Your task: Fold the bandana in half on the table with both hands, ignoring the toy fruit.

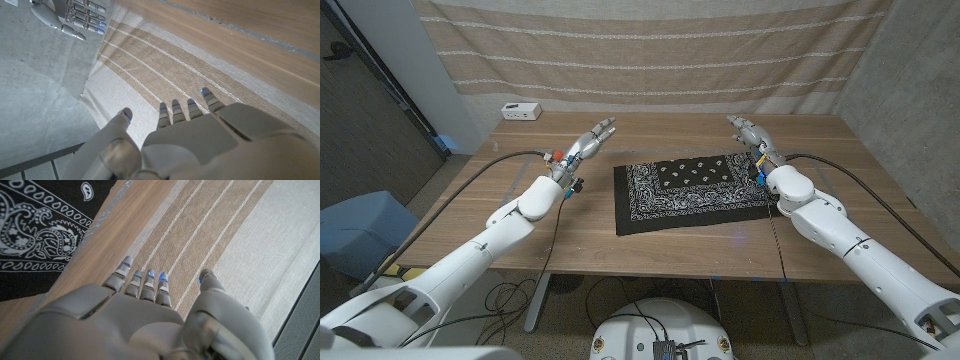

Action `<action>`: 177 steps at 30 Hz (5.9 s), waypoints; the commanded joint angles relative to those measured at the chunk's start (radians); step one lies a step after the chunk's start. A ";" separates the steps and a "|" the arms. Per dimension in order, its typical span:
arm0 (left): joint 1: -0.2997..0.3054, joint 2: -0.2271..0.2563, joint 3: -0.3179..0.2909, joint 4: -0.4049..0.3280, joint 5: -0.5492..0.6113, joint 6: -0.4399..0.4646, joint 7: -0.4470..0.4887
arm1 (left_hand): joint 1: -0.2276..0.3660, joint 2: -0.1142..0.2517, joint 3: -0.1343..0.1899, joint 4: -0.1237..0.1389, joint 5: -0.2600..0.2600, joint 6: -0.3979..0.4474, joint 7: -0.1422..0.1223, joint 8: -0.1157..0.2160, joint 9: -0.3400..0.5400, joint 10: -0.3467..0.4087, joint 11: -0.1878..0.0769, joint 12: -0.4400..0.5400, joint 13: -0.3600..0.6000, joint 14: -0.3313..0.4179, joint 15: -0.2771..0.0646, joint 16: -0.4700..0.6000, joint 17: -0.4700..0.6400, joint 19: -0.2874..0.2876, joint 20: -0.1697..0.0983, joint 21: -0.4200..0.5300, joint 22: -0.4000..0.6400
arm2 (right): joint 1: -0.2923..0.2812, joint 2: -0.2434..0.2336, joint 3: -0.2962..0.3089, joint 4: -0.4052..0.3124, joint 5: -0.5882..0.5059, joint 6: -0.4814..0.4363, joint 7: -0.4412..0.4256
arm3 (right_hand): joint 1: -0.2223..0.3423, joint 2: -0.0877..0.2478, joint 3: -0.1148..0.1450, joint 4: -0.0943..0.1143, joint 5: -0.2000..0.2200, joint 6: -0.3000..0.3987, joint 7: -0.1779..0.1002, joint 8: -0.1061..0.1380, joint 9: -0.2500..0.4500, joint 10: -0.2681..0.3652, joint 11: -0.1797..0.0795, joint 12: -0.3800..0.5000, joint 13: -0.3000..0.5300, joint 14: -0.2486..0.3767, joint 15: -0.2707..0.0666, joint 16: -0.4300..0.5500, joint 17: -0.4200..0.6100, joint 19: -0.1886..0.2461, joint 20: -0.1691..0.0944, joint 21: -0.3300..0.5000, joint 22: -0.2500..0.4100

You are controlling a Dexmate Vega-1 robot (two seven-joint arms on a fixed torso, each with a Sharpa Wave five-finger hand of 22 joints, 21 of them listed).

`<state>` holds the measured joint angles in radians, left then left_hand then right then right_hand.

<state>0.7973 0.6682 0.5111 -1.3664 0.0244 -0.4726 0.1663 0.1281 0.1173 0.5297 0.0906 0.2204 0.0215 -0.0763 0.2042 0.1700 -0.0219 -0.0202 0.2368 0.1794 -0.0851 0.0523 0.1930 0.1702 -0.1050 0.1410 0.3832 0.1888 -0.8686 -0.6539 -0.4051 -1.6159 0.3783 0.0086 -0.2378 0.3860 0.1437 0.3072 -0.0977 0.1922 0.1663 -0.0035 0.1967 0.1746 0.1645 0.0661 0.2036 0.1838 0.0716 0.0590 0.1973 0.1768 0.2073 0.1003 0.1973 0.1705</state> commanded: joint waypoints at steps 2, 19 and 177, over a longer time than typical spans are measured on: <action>0.048 0.067 -0.003 -0.107 0.139 0.004 0.051 | 0.013 0.009 0.002 -0.010 -0.007 0.022 -0.007 0.004 0.004 0.020 -0.005 0.007 0.003 0.015 0.001 0.009 0.003 0.014 0.008 0.005 0.001 | 0.017 -0.029 -0.016 -0.041 -0.057 -0.119 -0.056 | 0.014 -0.001 0.005 -0.007 -0.003 0.010 -0.005 -0.001 0.006 0.007 -0.002 0.002 0.003 0.009 -0.002 0.002 0.002 0.001 0.005 0.003 0.005; 0.078 0.131 0.006 -0.192 0.293 -0.007 0.042 | 0.021 0.008 0.008 -0.018 -0.015 0.077 -0.008 0.008 0.005 0.047 -0.015 0.005 0.003 0.032 -0.006 0.004 0.003 0.019 0.011 0.000 0.002 | 0.032 -0.065 -0.030 -0.087 -0.097 -0.280 -0.100 | 0.031 0.002 0.014 -0.022 -0.007 0.007 -0.010 -0.005 0.007 0.004 -0.006 -0.003 0.004 0.001 -0.013 -0.003 0.003 -0.004 -0.002 0.001 0.006; 0.130 0.252 0.153 -0.414 0.513 0.303 -0.241 | -0.053 -0.015 0.128 0.051 -0.030 0.630 0.118 -0.013 0.009 0.615 -0.014 -0.014 0.008 0.312 -0.087 -0.007 0.001 0.134 0.040 -0.043 0.004 | 0.264 0.148 -0.368 0.377 -0.765 -0.483 -0.735 | 0.595 0.031 0.038 -0.001 0.023 0.815 0.016 0.275 0.107 0.465 -0.174 0.033 0.033 0.353 -0.270 0.124 0.062 0.219 -0.176 0.044 0.017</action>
<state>0.9458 0.9185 0.6543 -1.8036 0.5422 -0.1480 -0.0696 0.0857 0.1014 0.6558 0.1339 0.1886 0.6509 0.0394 0.1885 0.1743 0.5875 -0.0409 0.2165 0.1834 0.2287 -0.0341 0.1870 0.1677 0.0269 0.1734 0.3436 0.1908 -0.5475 -0.5316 -0.8318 -1.2498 -0.3032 -0.5977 -0.7308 0.9932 0.1684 0.3442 -0.1085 0.2033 0.9851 0.0194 0.4606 0.2695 0.6219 -0.0955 0.2353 0.2106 0.4118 -0.0443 0.3183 0.2353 0.4181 -0.0398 0.2367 0.1841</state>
